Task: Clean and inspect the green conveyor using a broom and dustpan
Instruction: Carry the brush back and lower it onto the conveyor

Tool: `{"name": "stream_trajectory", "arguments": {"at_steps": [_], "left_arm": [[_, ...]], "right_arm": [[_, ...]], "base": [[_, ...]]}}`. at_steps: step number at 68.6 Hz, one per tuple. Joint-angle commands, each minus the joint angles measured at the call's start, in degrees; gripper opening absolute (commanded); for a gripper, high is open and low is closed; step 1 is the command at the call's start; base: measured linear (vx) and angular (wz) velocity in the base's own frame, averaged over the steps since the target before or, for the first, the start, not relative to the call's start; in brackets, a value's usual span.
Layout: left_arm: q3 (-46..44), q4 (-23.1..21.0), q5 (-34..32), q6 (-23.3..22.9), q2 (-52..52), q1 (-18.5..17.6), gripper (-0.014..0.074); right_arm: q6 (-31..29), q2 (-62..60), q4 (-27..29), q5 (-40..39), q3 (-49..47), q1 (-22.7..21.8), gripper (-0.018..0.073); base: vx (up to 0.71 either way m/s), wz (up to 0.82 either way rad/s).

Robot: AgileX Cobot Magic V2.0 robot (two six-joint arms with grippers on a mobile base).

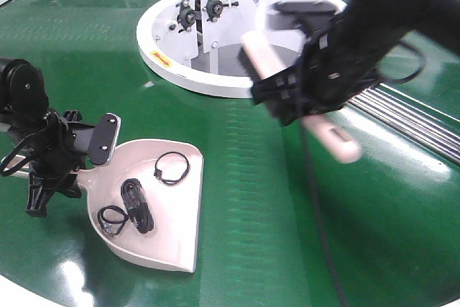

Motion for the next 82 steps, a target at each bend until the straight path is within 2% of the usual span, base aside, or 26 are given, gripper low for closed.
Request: {"name": "stream_trajectory", "arguments": {"at_steps": [1, 22, 34, 48, 61, 73, 82], "left_arm": [[-1.55, -0.86, -0.35, 0.04, -2.23, -0.55, -0.0007], [-1.55, -0.86, -0.35, 0.04, -2.23, -0.55, -0.0007], [-1.55, -0.86, -0.35, 0.04, -2.23, -0.55, -0.0007], [-1.55, -0.86, -0.35, 0.04, -2.23, -0.55, -0.0007], [-1.55, -0.86, -0.35, 0.04, -2.23, -0.55, -0.0007], [-1.55, -0.86, -0.35, 0.04, -2.23, -0.55, -0.0007], [-1.55, -0.86, -0.35, 0.04, -2.23, -0.55, -0.0007]], "right_arm": [[-3.37, -4.14, -0.24, -0.19, -1.74, -4.02, -0.0002], [-8.79, -7.06, 1.96, 1.88, -1.5, -14.76, -0.0002], [-10.63, -9.97, 2.66, -2.16, 7.85, -18.42, -0.0002], [-12.0, -13.16, 2.73, -11.13, 23.58, -18.61, -0.0002], [-12.0, -12.5, 4.01, -17.58, 33.99, -18.61, -0.0002], [-12.0, -12.38, 4.43, -24.24, 39.58, -18.61, -0.0002], [-12.06, -11.06, 4.34, -23.57, 40.3, -18.61, -0.0002]], "base": [[0.0, 0.0], [0.0, 0.0], [0.0, 0.0], [0.0, 0.0], [0.0, 0.0], [0.0, 0.0], [0.0, 0.0]]}}
